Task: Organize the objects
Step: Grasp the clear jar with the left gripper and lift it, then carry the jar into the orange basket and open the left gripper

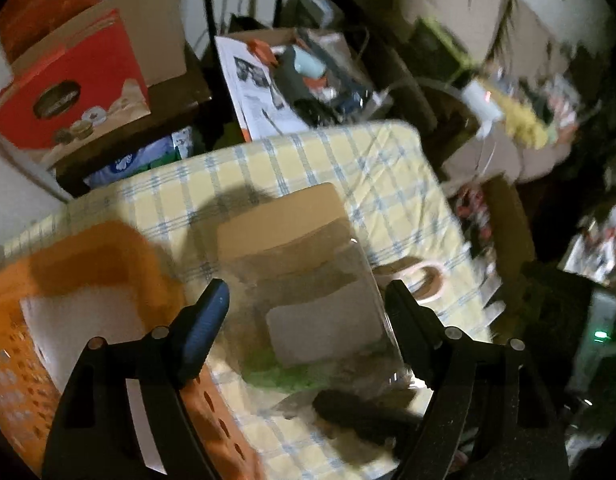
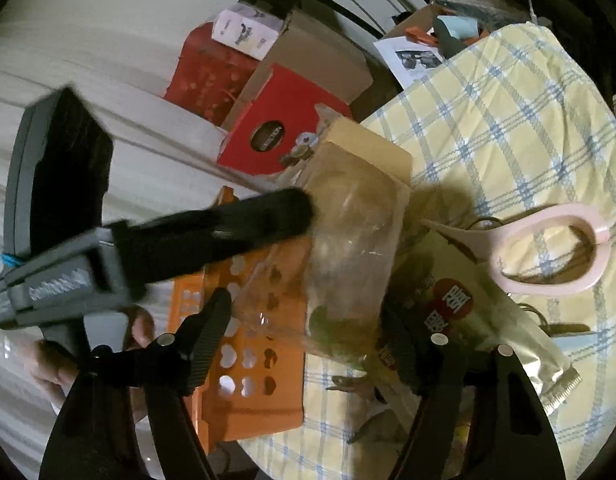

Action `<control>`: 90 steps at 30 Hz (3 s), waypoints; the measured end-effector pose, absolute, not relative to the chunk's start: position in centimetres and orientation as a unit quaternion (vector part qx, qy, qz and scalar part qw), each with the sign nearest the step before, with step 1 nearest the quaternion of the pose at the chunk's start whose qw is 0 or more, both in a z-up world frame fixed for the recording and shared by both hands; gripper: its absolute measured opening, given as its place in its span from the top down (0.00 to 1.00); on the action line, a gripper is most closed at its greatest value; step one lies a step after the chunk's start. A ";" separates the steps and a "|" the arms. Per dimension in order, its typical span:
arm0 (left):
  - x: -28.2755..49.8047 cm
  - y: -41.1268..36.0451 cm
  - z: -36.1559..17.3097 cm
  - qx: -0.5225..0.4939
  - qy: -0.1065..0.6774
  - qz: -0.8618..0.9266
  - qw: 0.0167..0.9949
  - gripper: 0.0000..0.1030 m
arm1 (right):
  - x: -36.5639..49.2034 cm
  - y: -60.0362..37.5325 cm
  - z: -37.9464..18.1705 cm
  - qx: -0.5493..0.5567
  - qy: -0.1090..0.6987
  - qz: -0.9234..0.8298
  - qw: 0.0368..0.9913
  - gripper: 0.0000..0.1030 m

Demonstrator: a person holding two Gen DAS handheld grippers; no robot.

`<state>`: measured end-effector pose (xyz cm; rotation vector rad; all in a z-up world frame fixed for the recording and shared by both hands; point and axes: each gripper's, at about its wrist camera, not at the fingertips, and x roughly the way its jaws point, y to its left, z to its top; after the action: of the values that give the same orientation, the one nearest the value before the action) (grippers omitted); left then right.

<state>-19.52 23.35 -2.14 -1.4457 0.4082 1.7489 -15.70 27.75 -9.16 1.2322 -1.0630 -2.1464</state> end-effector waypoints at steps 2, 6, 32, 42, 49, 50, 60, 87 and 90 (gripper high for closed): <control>-19.9 21.9 -1.3 -0.571 0.125 0.701 0.410 0.20 | -15.3 28.2 -9.1 0.444 -0.389 -0.777 0.218 0.29; -20.4 18.9 -0.6 -0.577 0.049 0.699 0.419 0.19 | -14.7 29.6 -9.0 0.429 -0.416 -0.773 0.212 0.30; -10.1 12.6 -1.9 -0.569 -0.092 0.682 0.450 0.14 | -5.5 34.0 -6.9 0.398 -0.444 -0.776 0.203 0.30; -6.1 12.4 -1.0 -0.527 -0.010 0.711 0.465 0.14 | -1.7 34.6 -8.0 0.476 -0.331 -0.803 0.142 0.28; -3.6 11.9 -1.1 -0.514 0.014 0.719 0.468 0.17 | -0.9 35.2 -6.1 0.460 -0.266 -0.840 0.112 0.28; -3.4 11.9 -1.4 -0.513 0.015 0.720 0.467 0.18 | -1.0 35.3 -5.7 0.455 -0.259 -0.845 0.113 0.29; -3.7 13.8 -5.2 -0.535 0.009 0.720 0.442 0.44 | -4.4 33.3 -5.6 0.468 -0.193 -0.853 0.126 0.54; -6.4 10.8 2.7 -0.491 -0.047 0.720 0.488 0.53 | -4.3 28.4 2.9 0.423 -0.203 -0.867 0.169 0.58; -8.0 9.3 4.1 -0.485 -0.056 0.726 0.484 0.53 | -5.0 26.3 4.2 0.417 -0.199 -0.868 0.181 0.59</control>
<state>-8.03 9.30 4.06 -1.1813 -0.1368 1.7693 -5.00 26.35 4.22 1.1765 -0.5621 -2.4519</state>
